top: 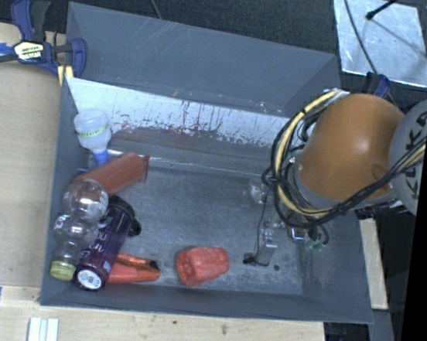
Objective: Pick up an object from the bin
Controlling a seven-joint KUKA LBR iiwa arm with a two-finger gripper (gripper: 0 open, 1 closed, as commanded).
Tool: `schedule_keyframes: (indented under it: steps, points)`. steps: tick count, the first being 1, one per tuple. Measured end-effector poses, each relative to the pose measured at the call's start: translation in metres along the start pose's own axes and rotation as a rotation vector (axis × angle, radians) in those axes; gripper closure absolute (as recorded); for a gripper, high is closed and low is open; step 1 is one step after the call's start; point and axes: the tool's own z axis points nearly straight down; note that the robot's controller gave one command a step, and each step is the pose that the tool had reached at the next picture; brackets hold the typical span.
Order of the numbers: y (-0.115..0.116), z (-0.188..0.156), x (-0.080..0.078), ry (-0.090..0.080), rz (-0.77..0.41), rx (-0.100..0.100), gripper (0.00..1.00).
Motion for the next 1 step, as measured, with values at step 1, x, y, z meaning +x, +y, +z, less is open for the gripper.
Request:
schedule_keyframes:
  steps: [1]
  points:
    - [0.0000, -0.0043, -0.0017, -0.009, 0.000, 0.000, 0.00]
